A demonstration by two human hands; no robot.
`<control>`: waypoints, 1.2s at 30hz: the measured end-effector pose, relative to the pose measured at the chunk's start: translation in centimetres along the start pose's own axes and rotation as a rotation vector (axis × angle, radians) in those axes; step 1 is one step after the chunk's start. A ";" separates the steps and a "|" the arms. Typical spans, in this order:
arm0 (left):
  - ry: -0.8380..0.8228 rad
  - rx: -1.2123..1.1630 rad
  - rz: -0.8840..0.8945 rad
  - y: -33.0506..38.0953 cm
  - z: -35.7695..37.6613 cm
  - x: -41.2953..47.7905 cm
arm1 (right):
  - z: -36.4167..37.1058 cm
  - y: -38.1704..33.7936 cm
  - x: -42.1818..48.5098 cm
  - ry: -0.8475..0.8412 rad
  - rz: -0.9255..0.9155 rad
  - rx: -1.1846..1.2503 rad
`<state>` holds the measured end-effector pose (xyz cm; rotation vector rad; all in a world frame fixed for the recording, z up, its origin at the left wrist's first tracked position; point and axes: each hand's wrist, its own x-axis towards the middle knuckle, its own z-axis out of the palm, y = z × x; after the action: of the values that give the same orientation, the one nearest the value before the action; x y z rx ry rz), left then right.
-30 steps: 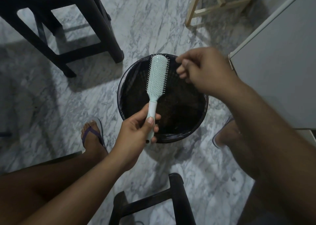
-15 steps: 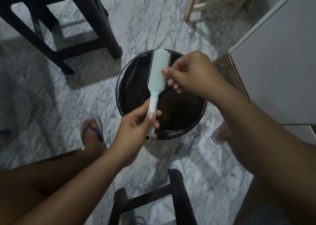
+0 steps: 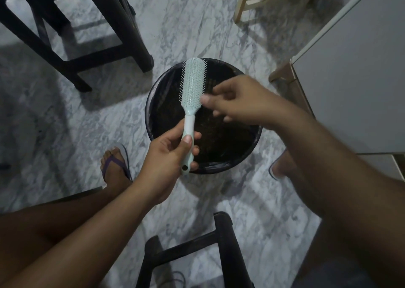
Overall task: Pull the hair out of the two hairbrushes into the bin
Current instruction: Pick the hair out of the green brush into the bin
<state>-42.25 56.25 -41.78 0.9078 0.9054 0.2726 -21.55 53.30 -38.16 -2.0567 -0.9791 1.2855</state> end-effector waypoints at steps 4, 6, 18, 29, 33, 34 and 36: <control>-0.069 0.063 0.032 -0.1 0.1 -0.1 | 1.4 0.0 0.4 -0.058 -0.070 -0.190; -0.083 0.082 0.048 -0.2 0.0 -0.1 | 1.5 -0.1 0.6 -0.057 -0.066 -0.145; -0.098 0.092 0.085 0.8 0.5 -0.3 | -0.5 -1.6 -0.6 -0.169 -0.048 -0.034; -0.039 0.073 0.005 0.3 0.3 -0.6 | -4.5 -3.1 -1.7 0.106 -0.279 0.223; -0.036 0.079 -0.002 0.1 0.4 -0.5 | -1.8 -2.0 -0.1 0.348 -0.303 -0.102; -0.032 0.089 -0.003 0.0 0.4 -0.5 | -1.1 -1.6 0.1 0.332 -0.291 -0.185; -0.019 0.118 -0.005 -0.2 0.3 -0.5 | 0.4 -1.1 0.5 0.300 -0.272 -0.328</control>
<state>-42.34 55.65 -41.54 1.0155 0.9137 0.2079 -22.09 54.35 -37.81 -2.1767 -1.3368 0.6893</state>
